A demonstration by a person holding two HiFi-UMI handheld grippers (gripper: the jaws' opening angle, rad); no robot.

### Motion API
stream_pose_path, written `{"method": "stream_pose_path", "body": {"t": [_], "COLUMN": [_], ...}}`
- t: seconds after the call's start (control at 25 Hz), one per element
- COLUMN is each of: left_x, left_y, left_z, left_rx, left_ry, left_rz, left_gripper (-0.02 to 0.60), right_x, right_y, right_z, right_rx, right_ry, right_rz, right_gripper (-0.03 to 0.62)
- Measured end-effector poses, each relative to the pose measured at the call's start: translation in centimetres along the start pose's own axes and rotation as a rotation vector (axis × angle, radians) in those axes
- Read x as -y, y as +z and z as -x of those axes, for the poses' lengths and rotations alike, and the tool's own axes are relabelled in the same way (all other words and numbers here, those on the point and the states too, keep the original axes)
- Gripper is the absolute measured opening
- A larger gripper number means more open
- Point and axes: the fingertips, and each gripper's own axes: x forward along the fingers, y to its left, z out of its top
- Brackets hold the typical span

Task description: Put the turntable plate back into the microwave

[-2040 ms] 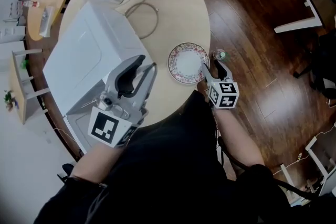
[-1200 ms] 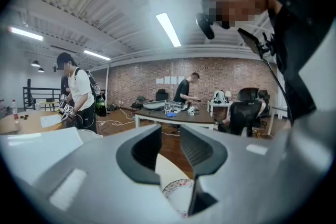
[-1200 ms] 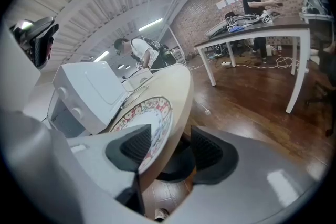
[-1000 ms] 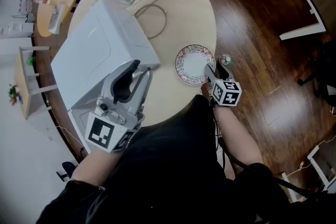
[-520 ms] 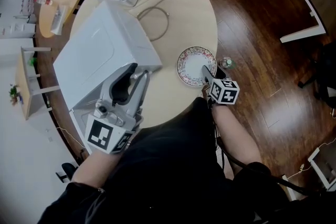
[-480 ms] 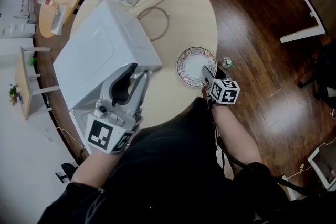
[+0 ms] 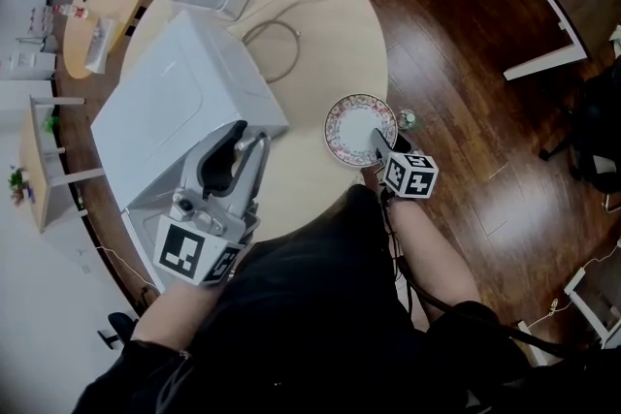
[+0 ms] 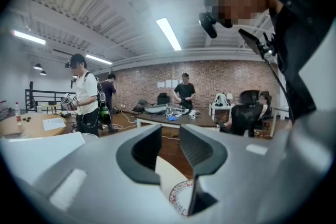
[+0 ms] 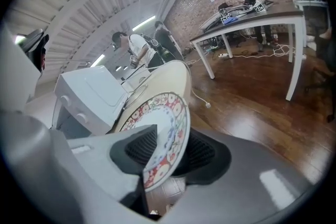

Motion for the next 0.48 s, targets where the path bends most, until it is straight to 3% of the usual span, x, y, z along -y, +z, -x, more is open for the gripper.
{"method": "stream_pose_path", "body": {"t": [0.48], "left_x": [-1.9], "left_y": [-0.1], "left_z": [2.5], "left_rx": [0.054], "left_ry": [0.009], "left_rz": [0.012], "left_gripper": [0.114], "right_x": [-1.3], "right_y": [1.3], "right_z": [1.9], "right_rx": [0.071], "right_ry": [-0.008], "right_rz": [-0.016], "right_gripper": [0.097]}}
